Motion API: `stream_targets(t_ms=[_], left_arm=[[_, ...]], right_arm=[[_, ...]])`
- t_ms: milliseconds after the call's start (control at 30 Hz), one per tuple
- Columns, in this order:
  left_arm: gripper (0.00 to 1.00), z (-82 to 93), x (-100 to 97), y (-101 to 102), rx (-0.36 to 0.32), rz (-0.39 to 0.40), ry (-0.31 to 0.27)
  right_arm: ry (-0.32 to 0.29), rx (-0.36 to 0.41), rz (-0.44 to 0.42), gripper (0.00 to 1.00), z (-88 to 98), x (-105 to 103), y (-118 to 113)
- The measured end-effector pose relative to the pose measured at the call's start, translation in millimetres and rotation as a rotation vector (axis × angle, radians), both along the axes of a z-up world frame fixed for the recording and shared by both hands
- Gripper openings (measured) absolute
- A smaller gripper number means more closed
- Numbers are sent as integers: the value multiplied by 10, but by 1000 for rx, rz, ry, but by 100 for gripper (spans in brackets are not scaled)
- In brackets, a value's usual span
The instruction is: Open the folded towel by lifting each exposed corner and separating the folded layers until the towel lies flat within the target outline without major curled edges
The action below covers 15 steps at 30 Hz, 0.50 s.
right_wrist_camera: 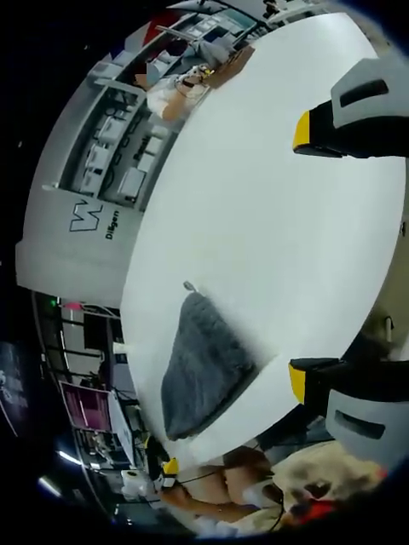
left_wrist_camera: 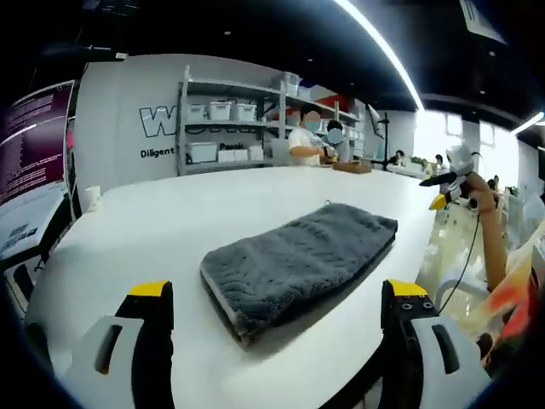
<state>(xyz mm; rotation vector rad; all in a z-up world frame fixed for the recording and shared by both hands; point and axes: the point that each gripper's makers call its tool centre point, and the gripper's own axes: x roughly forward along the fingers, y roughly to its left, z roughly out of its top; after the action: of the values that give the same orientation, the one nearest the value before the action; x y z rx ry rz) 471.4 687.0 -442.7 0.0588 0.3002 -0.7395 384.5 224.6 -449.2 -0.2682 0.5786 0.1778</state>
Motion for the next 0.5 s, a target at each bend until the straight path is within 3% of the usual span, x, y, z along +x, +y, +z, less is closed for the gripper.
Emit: stream_targets(t_ms=[133, 500], left_arm=[[100, 47, -69, 7, -18, 0, 1], [100, -135, -176, 109, 93, 17, 58]], right_arm=[[-2, -12, 4, 99, 20, 16, 40], [29, -31, 43, 99, -69, 72, 152]])
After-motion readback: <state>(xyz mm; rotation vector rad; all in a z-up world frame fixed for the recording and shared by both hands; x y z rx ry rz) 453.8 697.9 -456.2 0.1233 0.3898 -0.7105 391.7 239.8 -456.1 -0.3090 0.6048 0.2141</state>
